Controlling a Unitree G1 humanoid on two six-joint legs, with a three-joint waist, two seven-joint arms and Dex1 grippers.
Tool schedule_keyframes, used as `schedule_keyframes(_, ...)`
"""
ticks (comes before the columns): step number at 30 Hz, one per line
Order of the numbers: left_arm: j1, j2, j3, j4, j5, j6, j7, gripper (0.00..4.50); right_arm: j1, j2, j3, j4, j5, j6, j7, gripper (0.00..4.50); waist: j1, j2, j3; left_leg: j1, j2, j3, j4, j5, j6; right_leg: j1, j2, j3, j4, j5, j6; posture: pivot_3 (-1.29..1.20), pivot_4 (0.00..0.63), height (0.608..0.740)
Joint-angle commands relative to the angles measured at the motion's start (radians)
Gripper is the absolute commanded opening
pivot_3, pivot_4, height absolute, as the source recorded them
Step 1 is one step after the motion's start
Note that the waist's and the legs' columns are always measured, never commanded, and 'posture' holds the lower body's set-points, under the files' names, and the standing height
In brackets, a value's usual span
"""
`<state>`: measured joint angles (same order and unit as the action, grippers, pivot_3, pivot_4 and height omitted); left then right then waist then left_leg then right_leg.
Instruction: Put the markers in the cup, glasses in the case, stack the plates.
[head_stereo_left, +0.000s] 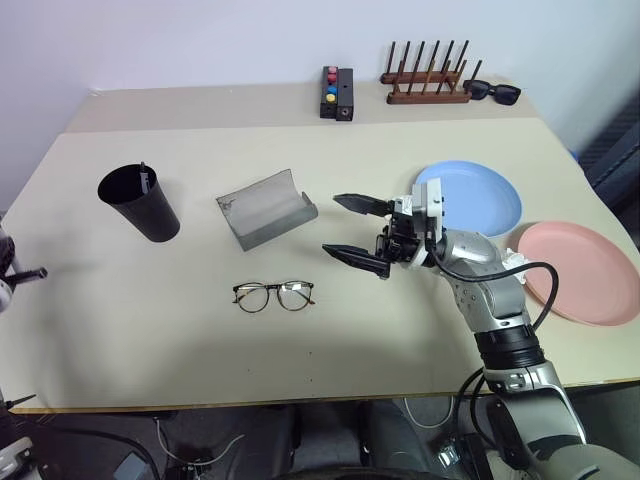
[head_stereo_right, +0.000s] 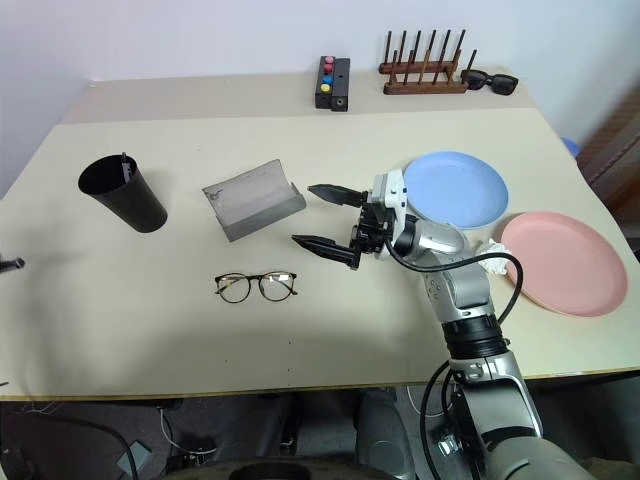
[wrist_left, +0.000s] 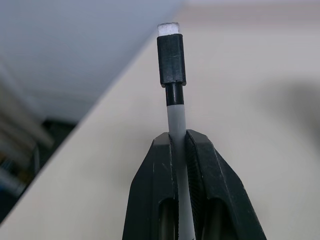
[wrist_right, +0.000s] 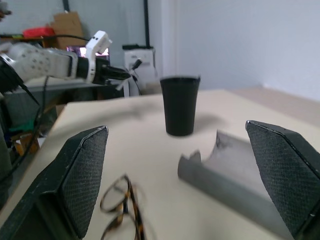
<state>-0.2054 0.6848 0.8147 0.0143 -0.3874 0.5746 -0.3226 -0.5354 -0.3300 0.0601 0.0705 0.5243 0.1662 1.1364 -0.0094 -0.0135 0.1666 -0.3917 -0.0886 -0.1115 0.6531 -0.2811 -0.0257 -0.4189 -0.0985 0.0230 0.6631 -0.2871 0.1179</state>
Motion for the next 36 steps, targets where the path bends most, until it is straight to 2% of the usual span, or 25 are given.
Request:
schedule_keyframes(1,-0.097,0.012,0.043,-0.006,-0.075,-0.069,0.008,0.05,-0.027,0.018,-0.03,0.016,0.021,-0.03,0.01,4.5,-0.002,0.0,0.0,0.0,0.0,0.0,0.0,0.0,0.0,0.0,0.0,0.0,0.0,0.0,0.0,0.0,0.15,0.74)
schedule_keyframes(7,-0.239,-0.024,-0.03,-0.012,-0.139,-0.135,0.011,0.05,-0.015,0.021,-0.032,0.025,0.017,-0.047,0.019,4.5,-0.008,0.0,0.0,0.0,0.0,0.001,0.0,0.0,0.0,-0.001,0.0,0.0,0.0,0.0,0.0,0.0,0.15,0.74)
schedule_keyframes(13,-0.296,-0.054,-0.063,-0.002,-0.179,-0.202,-0.004,0.05,-0.01,0.035,-0.042,0.023,0.026,-0.051,-0.001,4.5,-0.012,0.0,0.0,0.0,0.0,0.001,0.0,0.0,0.0,-0.001,0.001,0.0,0.0,0.0,0.0,0.0,0.15,0.74)
schedule_keyframes(26,-0.283,-0.051,-0.2,0.021,-0.125,-0.32,-0.054,0.05,-0.016,0.076,-0.072,0.038,0.039,-0.048,-0.055,4.5,-0.009,0.0,0.0,0.0,0.0,0.001,0.0,0.0,0.0,-0.001,0.001,0.0,0.0,0.0,0.0,0.0,0.15,0.74)
schedule_keyframes(36,-0.25,-0.052,-0.231,0.026,-0.107,-0.357,-0.07,0.05,-0.01,0.077,-0.067,0.043,0.029,-0.058,-0.051,4.5,-0.009,0.0,0.0,0.0,0.0,0.001,0.0,0.0,0.0,-0.001,0.001,0.0,0.0,0.0,0.0,0.0,0.15,0.74)
